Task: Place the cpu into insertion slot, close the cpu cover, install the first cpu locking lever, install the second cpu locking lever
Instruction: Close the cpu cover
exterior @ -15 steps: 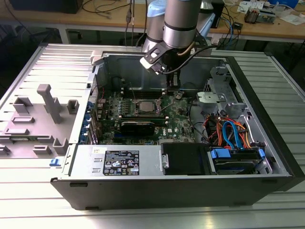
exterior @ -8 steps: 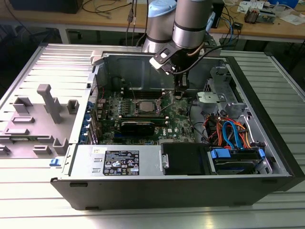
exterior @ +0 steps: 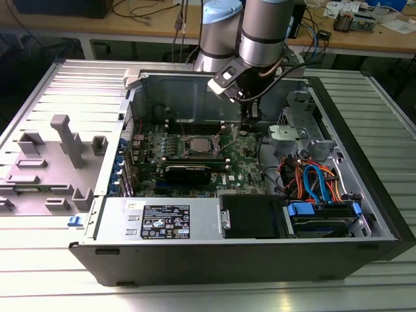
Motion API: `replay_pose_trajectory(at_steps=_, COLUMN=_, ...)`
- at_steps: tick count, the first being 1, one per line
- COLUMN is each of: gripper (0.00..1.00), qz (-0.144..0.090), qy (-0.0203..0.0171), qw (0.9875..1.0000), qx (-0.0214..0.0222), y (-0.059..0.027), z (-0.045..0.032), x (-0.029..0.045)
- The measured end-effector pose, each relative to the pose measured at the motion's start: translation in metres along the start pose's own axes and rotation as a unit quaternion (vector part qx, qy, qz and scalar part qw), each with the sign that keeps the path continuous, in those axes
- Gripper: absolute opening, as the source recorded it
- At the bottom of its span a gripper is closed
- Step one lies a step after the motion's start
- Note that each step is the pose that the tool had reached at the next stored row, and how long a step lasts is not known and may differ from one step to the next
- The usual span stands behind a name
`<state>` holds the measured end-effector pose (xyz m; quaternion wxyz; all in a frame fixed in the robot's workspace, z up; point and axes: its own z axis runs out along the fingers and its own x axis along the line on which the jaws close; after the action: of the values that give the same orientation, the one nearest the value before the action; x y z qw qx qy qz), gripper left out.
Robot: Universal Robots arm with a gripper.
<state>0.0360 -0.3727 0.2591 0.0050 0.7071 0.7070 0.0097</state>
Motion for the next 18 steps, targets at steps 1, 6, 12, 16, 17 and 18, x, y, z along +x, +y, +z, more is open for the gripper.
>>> replay_pose_trajectory(at_steps=1, gripper=0.11, qz=-0.001, qy=0.0001, qw=1.0000, qx=0.0000, y=0.0000, z=0.0009, x=0.0001)
replay_pose_trajectory(at_steps=6, gripper=0.11, qz=-0.006, qy=0.0002, qw=1.0000, qx=0.0000, y=-0.0001, z=0.0067, x=0.0001)
replay_pose_trajectory(at_steps=12, gripper=0.11, qz=-0.010, qy=0.0002, qw=0.9999, qx=0.0006, y=-0.0043, z=0.0121, x=-0.0002)
replay_pose_trajectory(at_steps=16, gripper=0.11, qz=-0.011, qy=0.0002, qw=0.9999, qx=0.0006, y=-0.0123, z=0.0120, x=-0.0002)
replay_pose_trajectory(at_steps=17, gripper=0.11, qz=-0.011, qy=0.0002, qw=0.9999, qx=0.0006, y=-0.0123, z=0.0120, x=-0.0002)
replay_pose_trajectory(at_steps=18, gripper=0.11, qz=-0.011, qy=0.0003, qw=0.9999, qx=0.0006, y=-0.0123, z=0.0120, x=-0.0002)
